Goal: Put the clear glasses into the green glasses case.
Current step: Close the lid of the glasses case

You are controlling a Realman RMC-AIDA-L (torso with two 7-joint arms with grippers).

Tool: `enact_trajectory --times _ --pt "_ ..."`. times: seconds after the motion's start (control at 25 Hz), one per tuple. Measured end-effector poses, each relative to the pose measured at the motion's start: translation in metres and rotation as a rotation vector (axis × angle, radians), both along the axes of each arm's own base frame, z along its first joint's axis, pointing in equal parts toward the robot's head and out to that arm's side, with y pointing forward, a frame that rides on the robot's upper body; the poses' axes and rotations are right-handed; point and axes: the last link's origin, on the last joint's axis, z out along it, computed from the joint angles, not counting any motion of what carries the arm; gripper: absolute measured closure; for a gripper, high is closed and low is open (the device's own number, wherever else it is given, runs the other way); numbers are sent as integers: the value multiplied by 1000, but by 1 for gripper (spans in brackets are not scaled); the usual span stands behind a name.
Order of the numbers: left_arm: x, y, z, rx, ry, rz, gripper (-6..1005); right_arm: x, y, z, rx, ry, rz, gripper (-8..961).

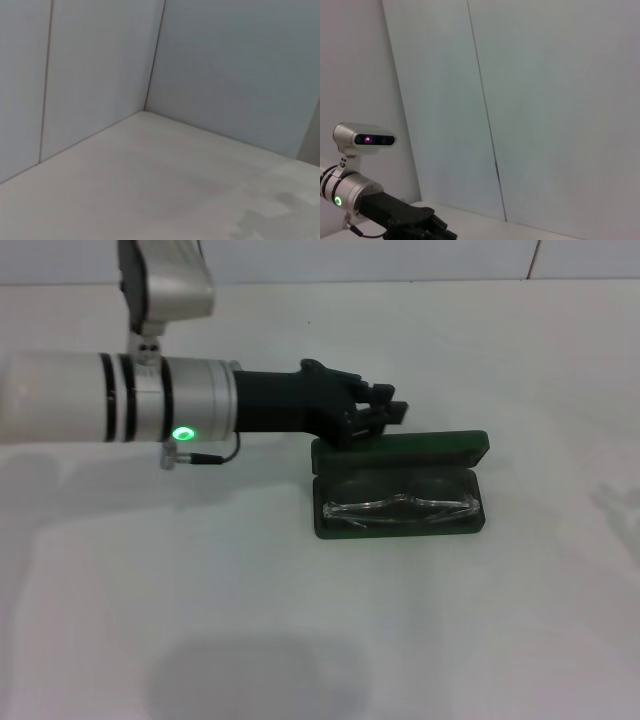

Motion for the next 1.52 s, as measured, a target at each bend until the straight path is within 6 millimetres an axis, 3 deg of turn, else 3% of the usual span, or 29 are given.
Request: enact_trajectory --times 0.2,0.48,1.52 --pt "4 -1 -11 10 -19 11 745 2 3 -5 8 7 -1 840" --pt "9 1 -24 23 19 13 745 4 9 -12 7 17 -8 841" --pt "7 2 -41 6 91 7 768 6 25 -20 25 11 -25 843"
